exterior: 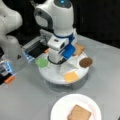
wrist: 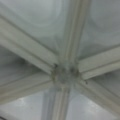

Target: Ingredient selection for cheeseburger or sandwich

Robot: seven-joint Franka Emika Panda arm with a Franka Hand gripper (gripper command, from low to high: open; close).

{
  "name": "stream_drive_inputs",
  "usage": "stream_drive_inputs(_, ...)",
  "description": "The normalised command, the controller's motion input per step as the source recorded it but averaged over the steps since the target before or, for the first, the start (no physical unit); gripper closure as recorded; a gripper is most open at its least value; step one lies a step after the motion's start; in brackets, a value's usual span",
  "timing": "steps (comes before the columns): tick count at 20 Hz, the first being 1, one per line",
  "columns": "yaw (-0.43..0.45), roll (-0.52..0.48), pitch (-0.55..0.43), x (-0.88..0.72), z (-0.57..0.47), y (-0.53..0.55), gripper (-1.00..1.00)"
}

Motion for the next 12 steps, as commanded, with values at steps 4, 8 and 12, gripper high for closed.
stream_drive_inputs(4,0.022,0.113,-0.286,-0.33,-0.15,-0.11,-1.00)
stream_drive_inputs(8,-0.020,0.102,-0.269,-0.19,-0.15,-0.02,-1.00)
stream_drive_inputs(12,-0.047,0.103,-0.247,-0.13,-0.18,0.04,-1.00)
